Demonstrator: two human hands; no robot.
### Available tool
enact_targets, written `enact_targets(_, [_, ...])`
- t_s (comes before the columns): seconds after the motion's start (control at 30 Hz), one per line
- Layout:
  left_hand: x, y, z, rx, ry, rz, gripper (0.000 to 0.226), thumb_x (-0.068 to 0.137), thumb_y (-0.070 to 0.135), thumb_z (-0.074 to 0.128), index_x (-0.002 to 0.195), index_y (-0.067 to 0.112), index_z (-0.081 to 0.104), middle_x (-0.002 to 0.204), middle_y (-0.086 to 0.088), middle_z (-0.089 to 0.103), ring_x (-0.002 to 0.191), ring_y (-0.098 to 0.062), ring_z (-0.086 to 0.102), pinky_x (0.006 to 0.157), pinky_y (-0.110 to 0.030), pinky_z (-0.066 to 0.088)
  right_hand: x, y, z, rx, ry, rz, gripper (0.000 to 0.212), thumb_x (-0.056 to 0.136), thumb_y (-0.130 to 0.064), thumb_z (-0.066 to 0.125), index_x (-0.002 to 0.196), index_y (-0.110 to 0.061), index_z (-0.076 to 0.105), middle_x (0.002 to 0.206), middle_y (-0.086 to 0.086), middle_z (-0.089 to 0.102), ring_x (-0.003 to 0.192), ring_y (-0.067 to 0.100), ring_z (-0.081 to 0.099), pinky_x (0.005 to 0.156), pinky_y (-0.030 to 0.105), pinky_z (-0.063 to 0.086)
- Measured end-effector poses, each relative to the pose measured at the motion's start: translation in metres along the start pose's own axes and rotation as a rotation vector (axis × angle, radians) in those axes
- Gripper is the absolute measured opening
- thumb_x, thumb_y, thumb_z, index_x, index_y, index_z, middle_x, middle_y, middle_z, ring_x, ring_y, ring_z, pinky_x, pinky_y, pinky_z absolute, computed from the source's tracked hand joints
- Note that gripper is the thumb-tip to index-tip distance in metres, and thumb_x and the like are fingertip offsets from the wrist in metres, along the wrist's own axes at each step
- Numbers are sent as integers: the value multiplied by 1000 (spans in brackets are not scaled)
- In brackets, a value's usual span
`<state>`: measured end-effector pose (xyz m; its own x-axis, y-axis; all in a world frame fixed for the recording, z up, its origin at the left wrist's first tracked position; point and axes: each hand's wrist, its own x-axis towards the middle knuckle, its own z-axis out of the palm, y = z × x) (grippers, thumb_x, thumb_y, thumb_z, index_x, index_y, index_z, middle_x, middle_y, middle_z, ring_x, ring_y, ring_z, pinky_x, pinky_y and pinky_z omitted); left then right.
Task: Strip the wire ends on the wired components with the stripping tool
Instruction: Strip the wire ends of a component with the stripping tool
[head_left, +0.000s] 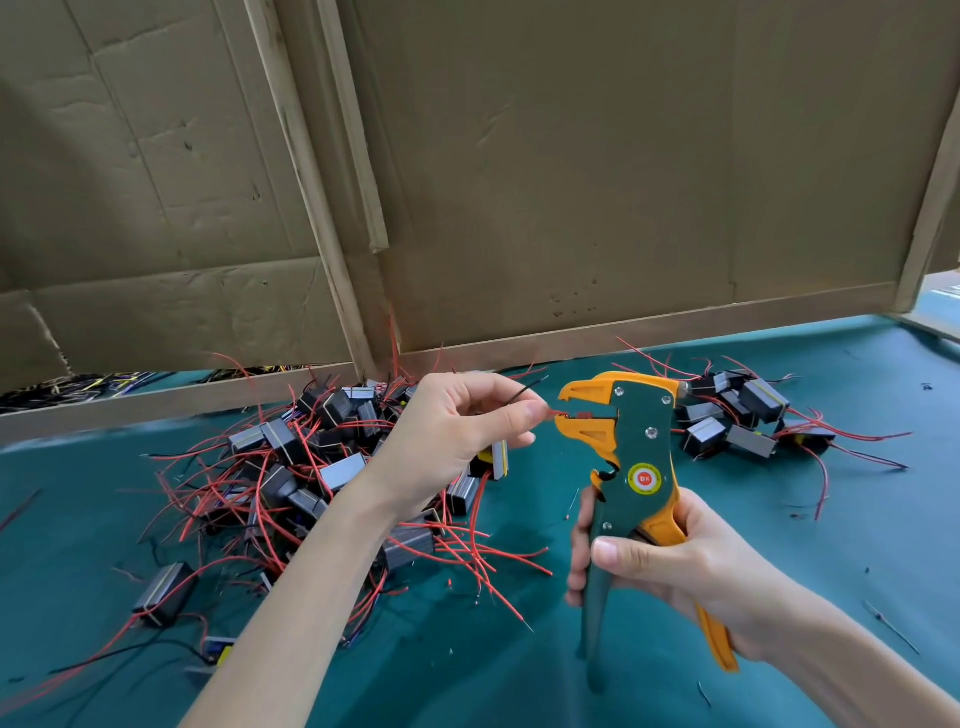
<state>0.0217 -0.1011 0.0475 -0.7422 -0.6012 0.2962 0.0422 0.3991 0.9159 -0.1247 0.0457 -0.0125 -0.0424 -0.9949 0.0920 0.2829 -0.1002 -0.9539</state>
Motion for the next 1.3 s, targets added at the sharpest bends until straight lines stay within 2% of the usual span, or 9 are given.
enact_targets(0.13, [0,0,2,-49,-4,-11,6,78,25,74,75,19,75,74,2,66,74,-15,64,88,-47,55,1,-1,0,-29,-3,-5,21,65,-18,80,82,-11,71,79,22,64,72,38,65,71,43,56])
enact_targets(0.3, [-1,2,1,-27,-25,-13,6,74,26,70,71,22,74,72,3,67,75,-20,67,76,-25,55,0,0,0,-34,-3,-9,22,64,-18,80,82,-10,70,78,22,64,71,37,65,70,41,56])
enact_targets(0.43, [-1,2,1,-23,-15,-25,7,73,27,70,70,21,72,71,1,65,76,-22,68,76,-27,54,0,0,-1,-56,-14,-10,22,65,-20,81,82,-12,70,78,20,65,72,36,66,71,41,56])
enact_targets(0.53, [-1,3,1,-5,-21,-32,7,78,21,70,73,16,71,70,-1,65,74,-19,67,74,-21,53,0,0,-3,-93,-27,-7,34,63,-31,88,84,-12,69,79,20,66,73,37,66,74,42,56])
enact_targets(0.67, [-2,5,1,18,-37,-35,9,82,16,69,75,12,70,70,-6,65,71,-12,64,71,-16,51,1,1,-4,-121,-28,-6,47,59,-41,92,83,-10,67,78,19,67,72,36,67,72,36,56])
enact_targets(0.87, [-2,4,3,6,-31,-40,12,83,14,68,72,15,69,67,1,64,73,-16,64,70,-16,50,1,1,-5,-141,-32,-16,48,60,-42,91,83,-8,66,77,19,67,71,35,67,72,35,55])
enact_targets(0.97, [-3,5,2,24,-36,-49,11,84,13,68,73,14,69,69,-2,65,72,-13,64,72,-19,52,0,0,-5,-157,-31,-18,48,60,-42,91,82,-7,65,77,19,67,71,35,67,71,34,55])
enact_targets(1.13, [-3,7,-1,78,-54,-46,10,84,11,68,74,11,70,74,-8,67,72,-11,61,74,-21,50,0,1,-3,-204,-12,-26,27,67,-31,83,79,-13,67,72,14,67,67,32,67,69,34,55])
enact_targets(1.3, [-4,5,-5,81,-81,-42,8,82,14,70,74,13,70,76,-10,66,75,-15,59,77,-26,49,1,7,-2,-223,41,-5,50,53,-54,90,69,-14,64,60,15,62,53,31,60,61,36,55])
